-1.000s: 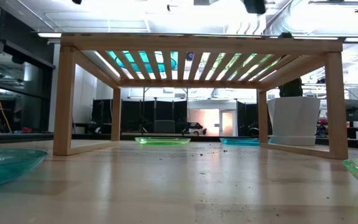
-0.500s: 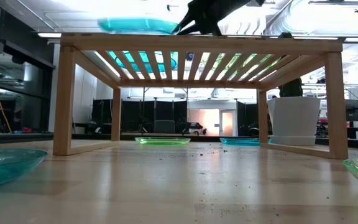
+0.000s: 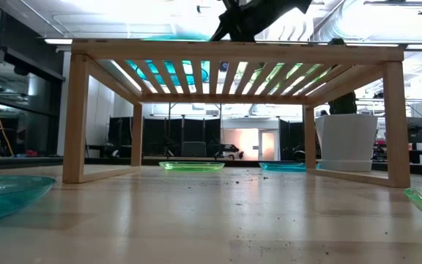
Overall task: Place and stack plates onto a shelf
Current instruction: Stack the blue plate on top of the other blue plate on the shelf, then stack the green plate on top of the other green plate on the shelf
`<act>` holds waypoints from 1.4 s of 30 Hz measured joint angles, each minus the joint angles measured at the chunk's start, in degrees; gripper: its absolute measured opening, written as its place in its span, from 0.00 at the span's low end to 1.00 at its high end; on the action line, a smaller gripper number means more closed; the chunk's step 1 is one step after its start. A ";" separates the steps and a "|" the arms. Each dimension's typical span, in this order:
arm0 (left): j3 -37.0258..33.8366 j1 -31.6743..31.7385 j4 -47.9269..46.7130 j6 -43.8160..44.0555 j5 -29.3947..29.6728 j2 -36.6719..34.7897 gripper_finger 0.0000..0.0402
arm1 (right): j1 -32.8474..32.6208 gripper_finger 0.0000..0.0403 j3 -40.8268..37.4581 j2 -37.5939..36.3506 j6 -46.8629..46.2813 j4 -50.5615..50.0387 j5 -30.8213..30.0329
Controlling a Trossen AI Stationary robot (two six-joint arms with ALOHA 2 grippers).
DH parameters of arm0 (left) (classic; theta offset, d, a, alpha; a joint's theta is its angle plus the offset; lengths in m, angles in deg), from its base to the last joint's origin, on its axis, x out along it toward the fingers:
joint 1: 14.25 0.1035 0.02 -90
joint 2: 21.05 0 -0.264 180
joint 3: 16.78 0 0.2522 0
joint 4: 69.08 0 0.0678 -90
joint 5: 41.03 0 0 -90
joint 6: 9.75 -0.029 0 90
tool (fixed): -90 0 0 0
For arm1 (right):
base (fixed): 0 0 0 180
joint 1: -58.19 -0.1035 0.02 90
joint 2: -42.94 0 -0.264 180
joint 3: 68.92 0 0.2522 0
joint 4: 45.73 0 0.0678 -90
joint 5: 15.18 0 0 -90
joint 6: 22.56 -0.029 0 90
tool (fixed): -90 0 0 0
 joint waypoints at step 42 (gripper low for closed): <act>0.00 -39.80 -34.17 26.11 -24.67 11.03 0.27 | 0.92 0.46 0.00 -25.10 20.10 -23.94 -17.11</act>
